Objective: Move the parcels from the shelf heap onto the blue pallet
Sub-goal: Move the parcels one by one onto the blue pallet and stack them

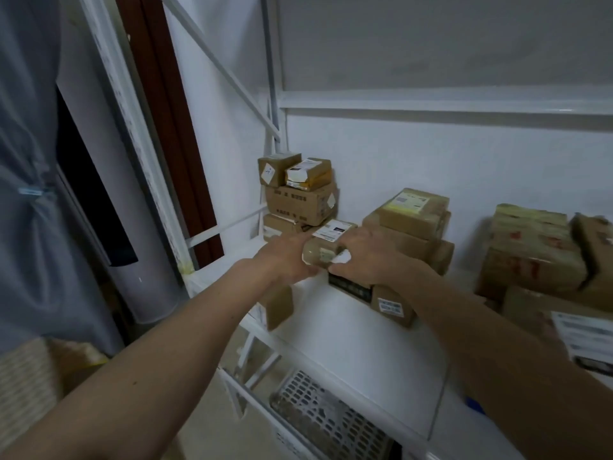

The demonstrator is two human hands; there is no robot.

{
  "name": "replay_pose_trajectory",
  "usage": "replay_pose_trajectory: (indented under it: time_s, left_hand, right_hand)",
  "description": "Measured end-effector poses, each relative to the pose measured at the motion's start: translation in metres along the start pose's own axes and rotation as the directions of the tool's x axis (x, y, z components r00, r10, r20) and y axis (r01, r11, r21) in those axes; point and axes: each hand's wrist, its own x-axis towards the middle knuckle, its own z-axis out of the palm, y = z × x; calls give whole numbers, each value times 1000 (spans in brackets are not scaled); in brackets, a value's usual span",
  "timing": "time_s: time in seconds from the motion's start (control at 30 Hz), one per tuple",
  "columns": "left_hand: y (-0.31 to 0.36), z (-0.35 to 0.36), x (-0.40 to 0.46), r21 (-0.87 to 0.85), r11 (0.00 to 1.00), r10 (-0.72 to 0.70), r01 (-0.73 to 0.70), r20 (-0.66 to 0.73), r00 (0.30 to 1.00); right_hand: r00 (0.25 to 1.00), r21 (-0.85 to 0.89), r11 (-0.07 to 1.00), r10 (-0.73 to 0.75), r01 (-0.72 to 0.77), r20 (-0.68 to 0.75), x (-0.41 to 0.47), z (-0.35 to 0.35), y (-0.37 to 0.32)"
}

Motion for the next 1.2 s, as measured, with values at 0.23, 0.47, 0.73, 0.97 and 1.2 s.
replay_pose_trajectory:
  time_s: [0.23,0.47,0.73,0.97,1.2]
  left_hand:
    - [-86,-3,12,19,999,-51,50,69,996]
    - [-115,15,35,-31,999,-18,23,131,991]
    - [-112,30,78,-26,999,45,-41,177,983]
    - [-55,26,152,10,978,204,-210,185,961]
    - [11,46,214,-208,930,329,-303,107,938]
  right_hand:
    - [993,108,991,65,-76,102,51,40,-59]
    - [983,107,987,107,-123,148,74,68,-64]
    - [969,100,975,178,-197,171,112,91,-34]
    - [938,147,927,346,-346,29,125,71,27]
    - [661,242,768,636,-593,-397,115,47,81]
